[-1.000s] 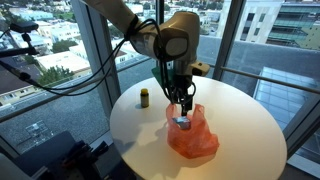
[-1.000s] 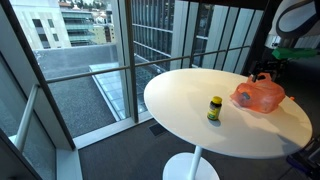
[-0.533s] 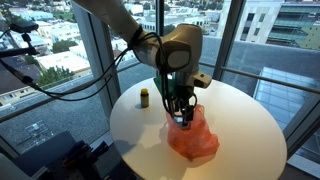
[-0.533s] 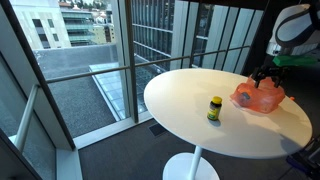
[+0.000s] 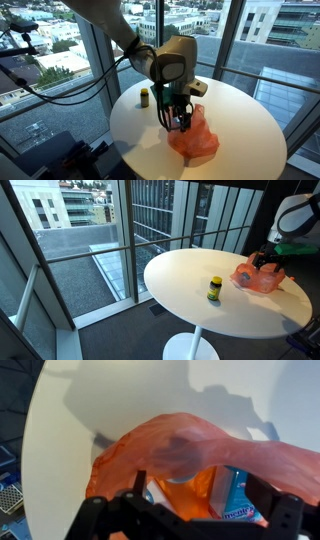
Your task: Remove the white bottle from the plastic and put it on the table
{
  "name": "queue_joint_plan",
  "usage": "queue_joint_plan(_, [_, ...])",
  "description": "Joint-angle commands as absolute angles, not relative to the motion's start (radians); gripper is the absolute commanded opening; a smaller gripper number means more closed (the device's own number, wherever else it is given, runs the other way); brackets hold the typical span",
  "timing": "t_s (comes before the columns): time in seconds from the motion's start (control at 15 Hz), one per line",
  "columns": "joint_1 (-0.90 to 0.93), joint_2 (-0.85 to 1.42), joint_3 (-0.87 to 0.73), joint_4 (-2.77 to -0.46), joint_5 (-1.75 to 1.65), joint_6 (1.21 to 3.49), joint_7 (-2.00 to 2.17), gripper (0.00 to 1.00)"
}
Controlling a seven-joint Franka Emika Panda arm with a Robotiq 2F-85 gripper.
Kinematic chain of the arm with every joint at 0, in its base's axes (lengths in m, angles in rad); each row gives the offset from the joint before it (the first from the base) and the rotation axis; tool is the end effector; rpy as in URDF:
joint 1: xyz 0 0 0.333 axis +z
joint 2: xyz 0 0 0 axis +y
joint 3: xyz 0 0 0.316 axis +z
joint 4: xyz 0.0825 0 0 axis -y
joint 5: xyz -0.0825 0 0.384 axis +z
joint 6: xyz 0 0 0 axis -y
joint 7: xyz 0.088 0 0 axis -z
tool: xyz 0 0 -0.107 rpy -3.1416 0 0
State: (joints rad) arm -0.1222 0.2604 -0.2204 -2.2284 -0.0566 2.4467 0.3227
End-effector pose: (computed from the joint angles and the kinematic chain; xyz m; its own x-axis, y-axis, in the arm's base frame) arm 0.5120 -0.1832 0.2550 0.8165 -0.5772 -0.0084 -0.5738 -0.8131 0.0985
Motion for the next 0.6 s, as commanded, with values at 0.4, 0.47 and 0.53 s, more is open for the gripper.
queue_joint_plan(0.4, [-0.141,0.237,-0.219,-2.292,-0.051,2.492,0.245,1.00])
queue_joint_plan(0.47, [-0.143,0.233,-0.219,-2.295,-0.050,2.489,0.237,1.00])
queue_joint_plan(0.53, [-0.145,0.231,-0.219,-2.298,-0.050,2.488,0.230,1.00])
